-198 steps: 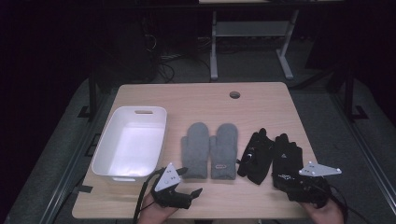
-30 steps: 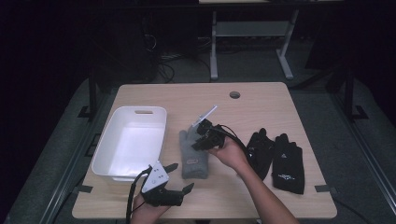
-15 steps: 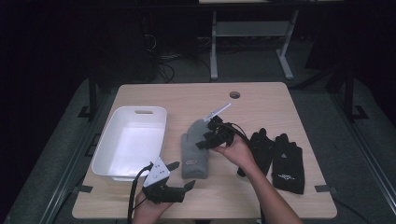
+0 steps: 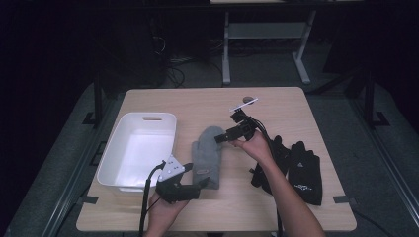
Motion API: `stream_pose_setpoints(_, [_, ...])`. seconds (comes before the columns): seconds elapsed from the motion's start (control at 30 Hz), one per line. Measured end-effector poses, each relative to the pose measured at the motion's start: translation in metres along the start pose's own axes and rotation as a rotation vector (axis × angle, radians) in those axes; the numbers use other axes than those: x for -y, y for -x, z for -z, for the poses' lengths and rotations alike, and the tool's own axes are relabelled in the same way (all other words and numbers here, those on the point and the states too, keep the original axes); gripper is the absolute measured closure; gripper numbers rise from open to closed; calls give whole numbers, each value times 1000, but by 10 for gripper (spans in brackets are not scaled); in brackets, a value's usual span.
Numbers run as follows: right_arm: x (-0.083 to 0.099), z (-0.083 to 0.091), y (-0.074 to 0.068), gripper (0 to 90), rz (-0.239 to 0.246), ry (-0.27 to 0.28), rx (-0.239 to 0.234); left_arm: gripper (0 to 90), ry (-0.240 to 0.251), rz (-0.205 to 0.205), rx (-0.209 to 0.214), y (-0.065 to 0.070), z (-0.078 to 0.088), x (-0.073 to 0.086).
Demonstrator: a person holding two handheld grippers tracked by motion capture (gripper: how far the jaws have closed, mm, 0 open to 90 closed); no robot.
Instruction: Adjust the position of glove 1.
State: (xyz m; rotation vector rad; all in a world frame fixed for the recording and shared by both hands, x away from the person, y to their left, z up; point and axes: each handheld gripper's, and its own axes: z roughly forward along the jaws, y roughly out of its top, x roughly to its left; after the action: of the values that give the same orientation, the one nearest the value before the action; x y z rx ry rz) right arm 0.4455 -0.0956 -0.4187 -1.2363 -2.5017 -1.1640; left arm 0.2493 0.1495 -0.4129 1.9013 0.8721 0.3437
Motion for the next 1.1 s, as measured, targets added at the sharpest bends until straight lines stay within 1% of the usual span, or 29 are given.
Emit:
stream_pose_setpoints(0.03, [0,-3,3,258,-18,1,-22,250,-4,9,-6,-1,-1,-1])
stream_pose_setpoints(0.07, [0,-5,5,257,-27,-1,-26,250,-13,10,-8,-2,-2,-1])
stream_pose_setpoints(0.1, [-1,-6,7,254,-35,-1,-16,249,-20,16,-10,-3,-3,-1])
stream_pose_setpoints(0.13, [-1,-6,7,254,-35,-1,-16,247,-20,16,-10,-3,-3,-1])
stream_pose_setpoints(0.17, [-1,-9,10,253,-46,5,-12,247,-25,24,-11,-4,-3,0])
stream_pose_setpoints(0.2, [-1,-13,15,238,-74,15,-22,238,-28,32,-11,-4,-4,0])
stream_pose_setpoints(0.27, [-2,-15,16,236,-82,12,-27,232,-30,32,-11,-5,-4,0])
stream_pose_setpoints(0.33, [-5,-21,16,216,-90,-8,-29,224,-35,34,-13,-4,-4,0])
stream_pose_setpoints(0.4, [-8,-27,15,230,-79,-10,-19,215,-35,40,-7,-4,-5,0])
stream_pose_setpoints(0.43, [-8,-27,15,230,-79,-10,-19,213,-35,40,-7,-4,-5,0])
stream_pose_setpoints(0.47, [-9,-31,17,240,-80,-24,-16,210,-39,40,-5,-4,-5,-1])
stream_pose_setpoints(0.5, [-9,-31,17,240,-80,-24,-16,210,-40,38,1,-4,-5,-1])
stream_pose_setpoints(0.53, [-8,-35,19,277,-85,-26,-22,208,-45,35,7,-4,-6,-1])
stream_pose_setpoints(0.57, [-8,-36,20,290,-91,-28,-33,204,-49,36,10,-4,-7,-1])
stream_pose_setpoints(0.63, [-7,-38,21,294,-98,-33,-39,203,-50,39,17,-5,-7,0])
stream_pose_setpoints(0.67, [-6,-41,22,305,-102,-49,-46,203,-52,40,21,-5,-7,0])
stream_pose_setpoints(0.73, [-4,-44,24,343,-114,-55,-63,202,-50,45,24,-5,-7,0])
stream_pose_setpoints(0.77, [-2,-47,26,405,-130,-57,-92,202,-52,39,26,-4,-6,0])
stream_pose_setpoints(0.8, [-2,-47,26,405,-130,-57,-92,202,-52,39,26,-4,-6,0])
stream_pose_setpoints(0.83, [-1,-50,27,495,-140,-48,-130,202,-54,37,29,-5,-5,1])
stream_pose_setpoints(0.87, [-1,-50,27,495,-140,-48,-130,202,-54,37,29,-5,-5,1])
stream_pose_setpoints(0.9, [0,-51,28,614,-153,-43,-160,202,-55,39,30,-6,-5,1])
stream_pose_setpoints(0.93, [1,-52,28,651,-151,-32,-168,202,-55,43,31,-6,-5,1])
stream_pose_setpoints(1.0, [1,-51,27,706,-134,-25,-164,202,-56,44,33,-7,-5,1])
stream_pose_setpoints(1.1, [2,-46,24,741,-107,-13,-155,202,-57,48,39,-6,-6,0])
